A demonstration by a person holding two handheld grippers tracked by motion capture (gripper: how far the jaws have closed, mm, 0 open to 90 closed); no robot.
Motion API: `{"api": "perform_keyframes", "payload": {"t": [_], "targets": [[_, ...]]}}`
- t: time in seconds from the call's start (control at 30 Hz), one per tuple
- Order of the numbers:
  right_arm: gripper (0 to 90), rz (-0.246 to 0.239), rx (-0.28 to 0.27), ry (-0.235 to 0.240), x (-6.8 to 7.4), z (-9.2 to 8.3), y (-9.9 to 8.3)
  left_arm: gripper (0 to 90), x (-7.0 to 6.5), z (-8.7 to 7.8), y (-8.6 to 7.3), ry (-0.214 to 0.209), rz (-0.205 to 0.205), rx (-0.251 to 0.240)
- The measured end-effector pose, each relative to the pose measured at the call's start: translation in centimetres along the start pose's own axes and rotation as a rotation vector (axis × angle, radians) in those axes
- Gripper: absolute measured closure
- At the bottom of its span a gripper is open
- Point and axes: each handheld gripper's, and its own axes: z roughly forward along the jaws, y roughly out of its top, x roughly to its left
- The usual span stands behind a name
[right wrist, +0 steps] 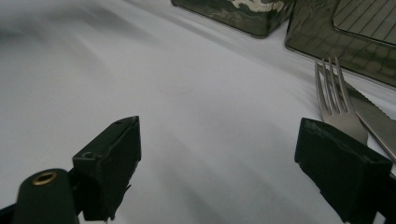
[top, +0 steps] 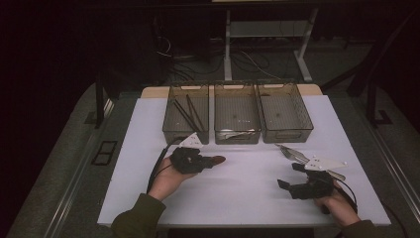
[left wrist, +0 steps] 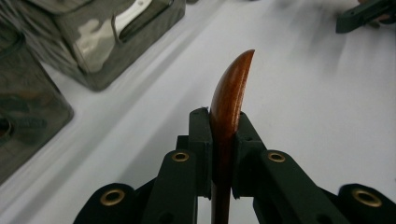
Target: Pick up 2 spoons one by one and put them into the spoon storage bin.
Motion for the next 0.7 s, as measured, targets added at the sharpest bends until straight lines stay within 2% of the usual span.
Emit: {"api": "perform_keyframes", "payload": {"t": [0.2, 0.4, 0.7], "targets": [[14.0, 0.001, 0.001, -0.003, 0.0, 0.0, 0.0, 80.3, -0.1, 0.3, 1.1, 0.001, 0.009, -0.025], [14.0, -0.001, 0.002, -0.003, -0.1, 0.0, 0.0, 80.3, -0.1, 1.2, 2.2, -0.015, 0.009, -0.061], [14.0, 0.01, -0.002, -0.003, -0.1, -0.1, 0.0, 80.3, 0.2, 2.4, 4.3, -0.013, 0.027, -0.092]]}}
